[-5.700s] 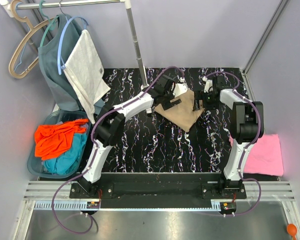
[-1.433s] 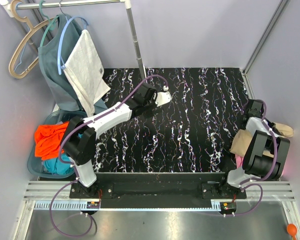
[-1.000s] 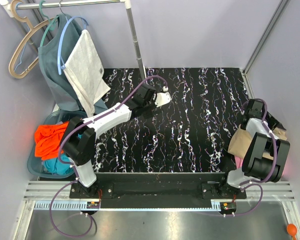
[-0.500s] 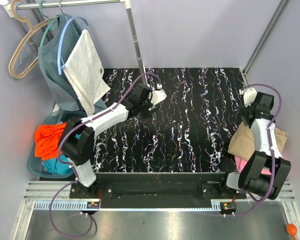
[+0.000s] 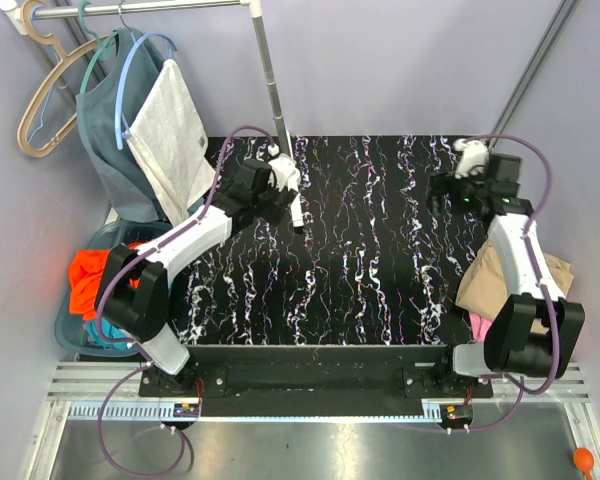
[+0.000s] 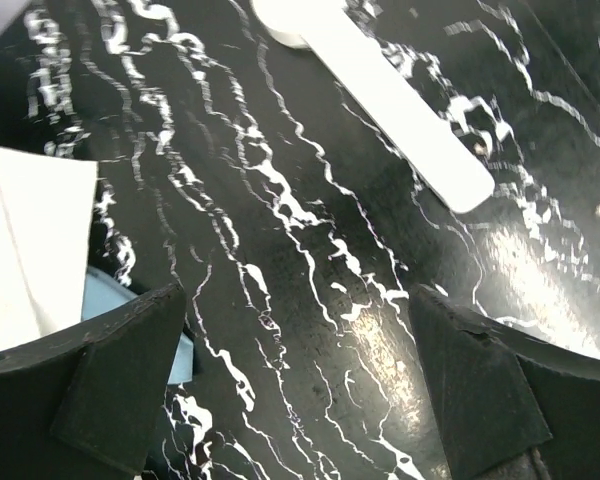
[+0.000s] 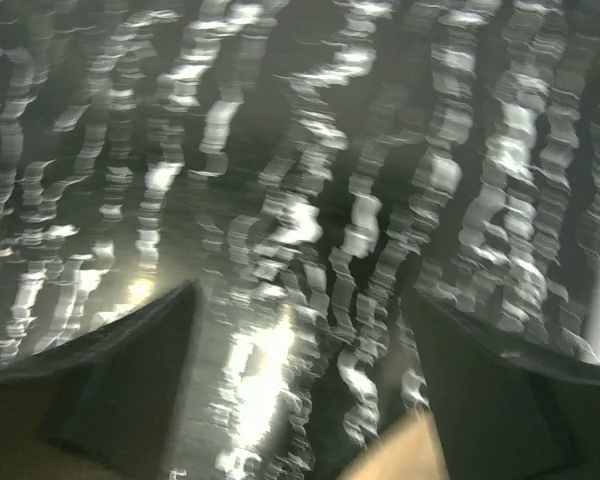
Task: Fold and stack the t-shirts
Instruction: Reset both grippers
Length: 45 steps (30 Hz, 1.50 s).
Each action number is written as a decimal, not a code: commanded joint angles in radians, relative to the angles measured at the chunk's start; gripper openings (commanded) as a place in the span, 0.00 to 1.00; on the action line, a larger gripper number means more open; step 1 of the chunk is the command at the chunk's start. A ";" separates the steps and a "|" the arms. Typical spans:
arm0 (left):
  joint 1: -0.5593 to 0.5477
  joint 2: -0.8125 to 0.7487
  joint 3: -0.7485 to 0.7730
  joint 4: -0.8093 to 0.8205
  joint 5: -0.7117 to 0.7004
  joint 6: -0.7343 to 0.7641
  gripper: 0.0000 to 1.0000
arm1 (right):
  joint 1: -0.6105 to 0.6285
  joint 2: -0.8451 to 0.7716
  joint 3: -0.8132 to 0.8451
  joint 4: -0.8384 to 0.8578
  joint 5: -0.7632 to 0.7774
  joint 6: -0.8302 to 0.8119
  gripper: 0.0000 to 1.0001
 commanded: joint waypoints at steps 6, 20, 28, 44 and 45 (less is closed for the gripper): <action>0.070 -0.056 0.088 0.034 -0.151 -0.227 0.99 | 0.289 0.156 0.163 -0.007 0.061 0.158 1.00; 0.156 -0.150 0.055 0.058 -0.130 -0.264 0.99 | 0.463 0.308 0.402 -0.078 0.117 0.232 1.00; 0.161 -0.202 0.029 0.066 -0.111 -0.265 0.99 | 0.469 0.323 0.407 -0.073 0.095 0.241 1.00; 0.162 -0.268 -0.080 0.149 -0.084 -0.222 0.99 | 0.485 0.284 0.382 -0.028 0.073 0.232 1.00; 0.161 -0.268 -0.080 0.149 -0.082 -0.222 0.99 | 0.485 0.277 0.379 -0.027 0.079 0.227 1.00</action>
